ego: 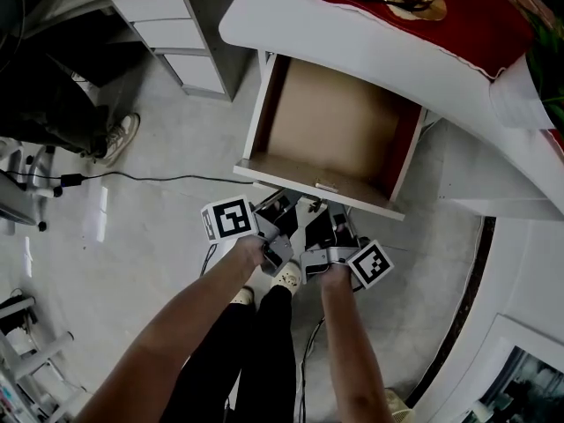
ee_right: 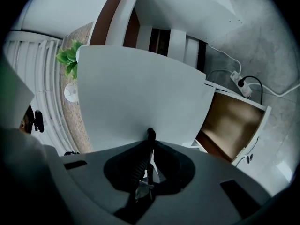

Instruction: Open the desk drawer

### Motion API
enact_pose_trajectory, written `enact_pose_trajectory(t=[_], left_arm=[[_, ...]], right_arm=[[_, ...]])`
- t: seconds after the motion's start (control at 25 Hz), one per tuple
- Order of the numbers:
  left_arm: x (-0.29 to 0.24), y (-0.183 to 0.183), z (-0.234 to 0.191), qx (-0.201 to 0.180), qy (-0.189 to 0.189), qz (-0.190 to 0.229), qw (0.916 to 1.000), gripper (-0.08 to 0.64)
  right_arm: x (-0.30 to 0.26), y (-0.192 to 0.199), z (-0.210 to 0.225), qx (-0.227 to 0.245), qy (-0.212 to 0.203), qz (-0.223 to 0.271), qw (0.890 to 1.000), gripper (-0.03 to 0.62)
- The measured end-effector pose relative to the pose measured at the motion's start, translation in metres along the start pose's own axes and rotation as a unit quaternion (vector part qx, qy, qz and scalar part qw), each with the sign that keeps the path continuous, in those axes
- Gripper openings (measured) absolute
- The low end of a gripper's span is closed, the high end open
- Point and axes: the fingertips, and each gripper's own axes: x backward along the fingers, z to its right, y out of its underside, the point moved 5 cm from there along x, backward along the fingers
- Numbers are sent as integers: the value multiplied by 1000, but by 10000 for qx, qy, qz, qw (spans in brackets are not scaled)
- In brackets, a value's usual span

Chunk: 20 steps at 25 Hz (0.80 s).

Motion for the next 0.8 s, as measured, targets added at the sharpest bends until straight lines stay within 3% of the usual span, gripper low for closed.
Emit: enact_pose_trajectory(t=[0.28, 0.8], left_arm=[[2, 1, -8, -178, 25, -23, 9998, 41], [19, 12, -9, -193, -203, -209, 9994, 43]], right_arm=[[0, 4, 7, 239, -139, -95, 9996, 45], [6, 10, 7, 418, 270, -160, 9986, 46]])
